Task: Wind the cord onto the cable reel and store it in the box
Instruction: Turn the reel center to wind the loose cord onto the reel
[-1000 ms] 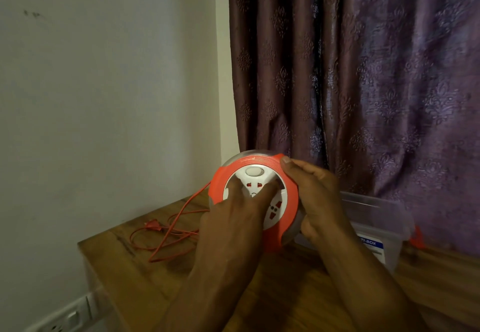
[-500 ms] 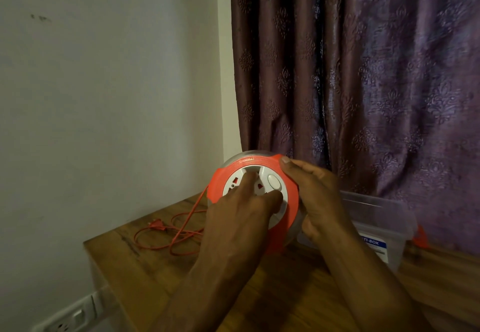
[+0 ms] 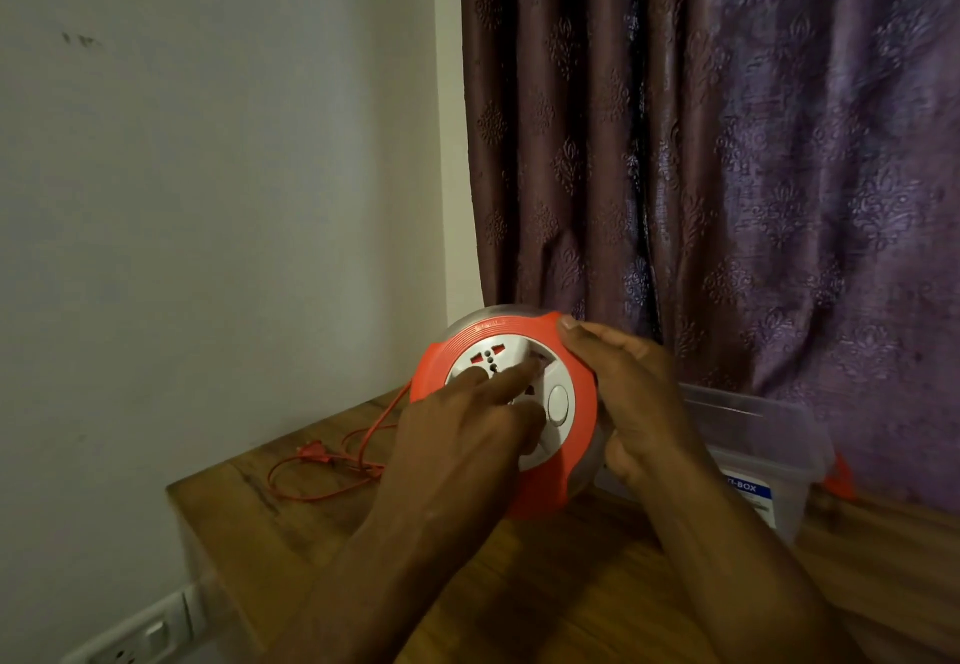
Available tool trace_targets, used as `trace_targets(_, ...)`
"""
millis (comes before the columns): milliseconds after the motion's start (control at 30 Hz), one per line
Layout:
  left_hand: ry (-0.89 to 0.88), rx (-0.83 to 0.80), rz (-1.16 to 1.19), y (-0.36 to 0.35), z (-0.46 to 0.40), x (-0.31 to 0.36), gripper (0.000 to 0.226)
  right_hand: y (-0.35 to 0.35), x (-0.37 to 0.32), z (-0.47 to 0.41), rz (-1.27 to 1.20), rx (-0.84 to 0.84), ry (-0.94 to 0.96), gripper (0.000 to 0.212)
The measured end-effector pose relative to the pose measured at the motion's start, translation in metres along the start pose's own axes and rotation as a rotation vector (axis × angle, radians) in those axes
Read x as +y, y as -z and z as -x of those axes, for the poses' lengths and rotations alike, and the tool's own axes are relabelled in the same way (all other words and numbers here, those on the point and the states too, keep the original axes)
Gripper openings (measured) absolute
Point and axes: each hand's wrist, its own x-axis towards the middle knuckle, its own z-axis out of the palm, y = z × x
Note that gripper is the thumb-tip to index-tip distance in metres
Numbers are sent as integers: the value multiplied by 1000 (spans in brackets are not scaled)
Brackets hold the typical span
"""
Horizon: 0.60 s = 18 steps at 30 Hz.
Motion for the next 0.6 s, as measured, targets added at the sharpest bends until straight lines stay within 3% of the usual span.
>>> trace_targets(167,-65,-42,28,2,3,-10,35,-1,0,2,3,-23,-6,12)
trace_targets(300,34,84,182,1,14,-8,26,0,-3,3,13,-4,13,11)
trace_targets(467,199,59,176,1,22,-1,50,1,-7,4,-1,26,37,19)
trace_targets(600,205,34,98,-11,19,0,65,-2,-9,5,-18,17,49,20)
